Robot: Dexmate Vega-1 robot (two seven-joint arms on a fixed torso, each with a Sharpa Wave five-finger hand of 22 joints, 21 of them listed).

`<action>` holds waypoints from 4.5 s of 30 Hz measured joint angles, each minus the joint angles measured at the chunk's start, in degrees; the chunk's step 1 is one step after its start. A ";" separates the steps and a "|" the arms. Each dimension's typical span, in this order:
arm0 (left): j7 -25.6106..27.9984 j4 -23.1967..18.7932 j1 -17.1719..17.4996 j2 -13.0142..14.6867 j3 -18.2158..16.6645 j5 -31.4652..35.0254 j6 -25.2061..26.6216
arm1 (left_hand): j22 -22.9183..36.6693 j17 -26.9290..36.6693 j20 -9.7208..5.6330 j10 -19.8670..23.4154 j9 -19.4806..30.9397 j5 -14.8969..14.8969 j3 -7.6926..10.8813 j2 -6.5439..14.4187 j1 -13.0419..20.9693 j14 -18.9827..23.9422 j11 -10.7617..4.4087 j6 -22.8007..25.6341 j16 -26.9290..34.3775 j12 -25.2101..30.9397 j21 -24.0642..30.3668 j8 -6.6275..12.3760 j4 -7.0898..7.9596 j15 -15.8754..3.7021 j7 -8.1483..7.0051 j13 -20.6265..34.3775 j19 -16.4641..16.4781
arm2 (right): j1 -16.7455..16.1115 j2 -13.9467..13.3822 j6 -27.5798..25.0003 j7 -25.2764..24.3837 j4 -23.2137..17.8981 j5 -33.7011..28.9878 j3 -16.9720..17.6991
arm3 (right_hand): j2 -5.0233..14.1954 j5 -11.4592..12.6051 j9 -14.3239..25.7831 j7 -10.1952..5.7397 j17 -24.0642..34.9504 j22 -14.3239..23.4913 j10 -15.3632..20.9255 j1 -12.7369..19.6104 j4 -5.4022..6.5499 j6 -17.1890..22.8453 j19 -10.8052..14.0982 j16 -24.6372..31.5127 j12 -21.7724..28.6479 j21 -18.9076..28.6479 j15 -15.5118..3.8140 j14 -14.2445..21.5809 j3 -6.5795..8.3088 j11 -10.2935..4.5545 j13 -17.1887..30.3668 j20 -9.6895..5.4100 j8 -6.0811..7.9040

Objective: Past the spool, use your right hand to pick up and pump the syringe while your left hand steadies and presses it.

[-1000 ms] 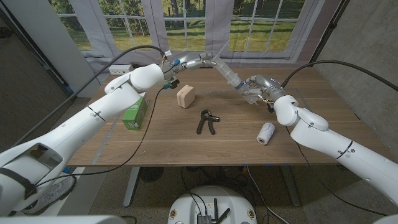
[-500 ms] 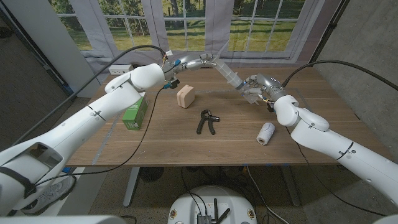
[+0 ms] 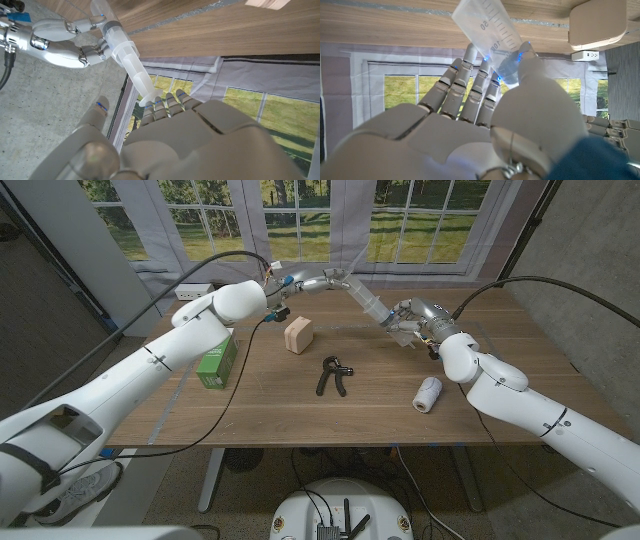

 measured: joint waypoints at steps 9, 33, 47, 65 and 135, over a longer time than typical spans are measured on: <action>-0.69 0.79 -0.51 -0.45 0.48 0.10 -0.07 | 0.00 0.00 0.00 0.00 0.00 0.00 0.00 0.00 0.00 0.00 0.00 -0.01 0.00 0.00 0.00 -0.02 0.00 0.00 -0.01 0.00 0.00 | 0.70 0.73 0.60 -0.07 0.90 -0.05 -0.29 | 0.00 -0.10 0.01 0.00 0.24 0.00 0.00 0.00 -0.08 0.00 0.01 -0.25 -0.01 0.00 0.21 0.38 -0.07 0.00 0.37 0.00 0.00; -1.86 2.47 -1.68 -1.21 1.05 0.03 -1.23 | 0.00 0.01 0.00 0.00 0.03 0.00 0.24 0.00 0.01 -0.01 0.00 -0.03 0.00 0.00 0.00 -0.07 0.24 0.00 0.00 0.01 0.00 | 1.76 2.36 1.48 -0.64 2.48 -0.23 -1.02 | 0.06 0.29 -0.03 0.20 0.50 0.00 0.20 -0.05 -0.20 0.20 0.21 -0.63 -0.40 0.00 0.12 0.47 -0.20 0.20 0.43 0.21 -0.25; -2.89 3.06 -2.35 -1.59 1.54 -0.11 -1.52 | -0.01 0.01 0.21 -0.01 0.01 0.00 0.48 0.00 0.01 0.00 0.00 -0.04 0.00 0.00 0.00 -0.41 0.00 0.00 0.00 0.01 0.21 | 1.93 2.72 1.96 -0.93 2.83 -0.32 -1.10 | 0.05 0.28 -0.01 0.51 0.77 0.00 0.20 -0.05 -0.20 0.51 0.21 -0.63 -0.63 0.00 0.13 0.47 -0.20 0.20 0.57 0.21 -0.36; -4.93 4.70 -3.61 -2.39 2.50 -0.94 -2.15 | -0.01 0.01 0.21 -0.01 -0.02 0.00 0.71 0.22 -0.24 -0.01 0.01 -0.16 0.00 0.00 0.00 -0.27 0.24 0.00 0.10 -0.01 0.21 | 2.02 3.21 2.58 -1.72 3.22 -0.48 -1.03 | 0.05 0.17 0.27 0.51 1.05 0.00 0.22 -0.05 -0.20 0.51 0.21 -1.09 -1.06 0.00 0.13 0.46 -0.20 0.22 0.83 0.21 -0.79; -2.94 5.13 -2.23 -2.66 0.94 -1.96 -4.73 | -0.01 0.02 0.20 -0.21 0.12 0.00 1.41 -0.22 -0.67 0.30 0.21 0.80 0.00 0.00 0.00 0.34 0.00 -0.30 -0.17 0.00 0.21 | 3.86 5.22 3.20 -2.57 5.69 0.06 -1.50 | 0.05 0.46 0.33 -0.41 2.46 0.00 1.31 -0.05 -0.15 1.41 0.20 -2.25 -2.40 0.00 -0.07 0.86 -0.47 -0.31 1.64 0.20 -1.39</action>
